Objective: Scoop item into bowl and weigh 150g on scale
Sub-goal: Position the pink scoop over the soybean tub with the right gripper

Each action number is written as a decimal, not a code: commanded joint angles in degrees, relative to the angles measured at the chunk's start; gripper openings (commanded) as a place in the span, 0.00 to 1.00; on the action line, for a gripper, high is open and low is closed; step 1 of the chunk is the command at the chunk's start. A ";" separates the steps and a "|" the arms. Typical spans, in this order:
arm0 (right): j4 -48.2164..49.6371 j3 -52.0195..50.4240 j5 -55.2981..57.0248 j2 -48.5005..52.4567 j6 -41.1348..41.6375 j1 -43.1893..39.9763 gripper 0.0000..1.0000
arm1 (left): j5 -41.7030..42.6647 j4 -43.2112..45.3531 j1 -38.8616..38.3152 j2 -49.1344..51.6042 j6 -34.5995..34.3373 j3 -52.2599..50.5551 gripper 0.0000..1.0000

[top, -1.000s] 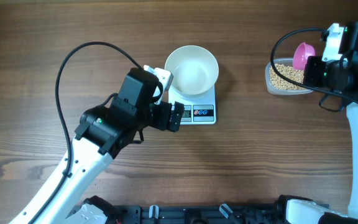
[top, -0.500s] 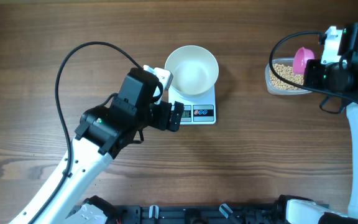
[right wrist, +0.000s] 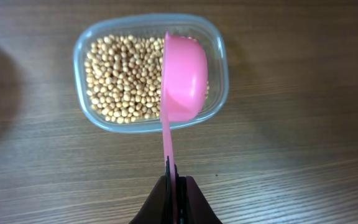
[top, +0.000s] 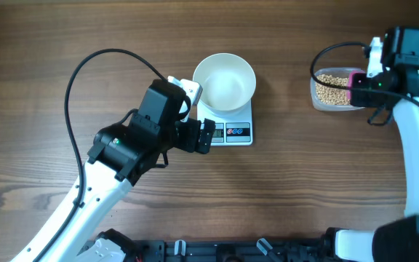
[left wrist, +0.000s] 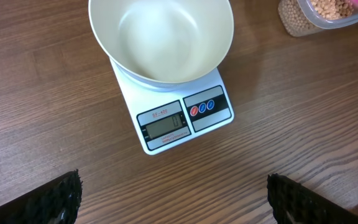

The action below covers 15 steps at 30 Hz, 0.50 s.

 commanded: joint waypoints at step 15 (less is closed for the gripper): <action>3.61 -0.44 -8.04 7.89 -3.52 -0.20 0.04 | -0.96 0.13 -0.15 -0.42 -0.55 -0.26 1.00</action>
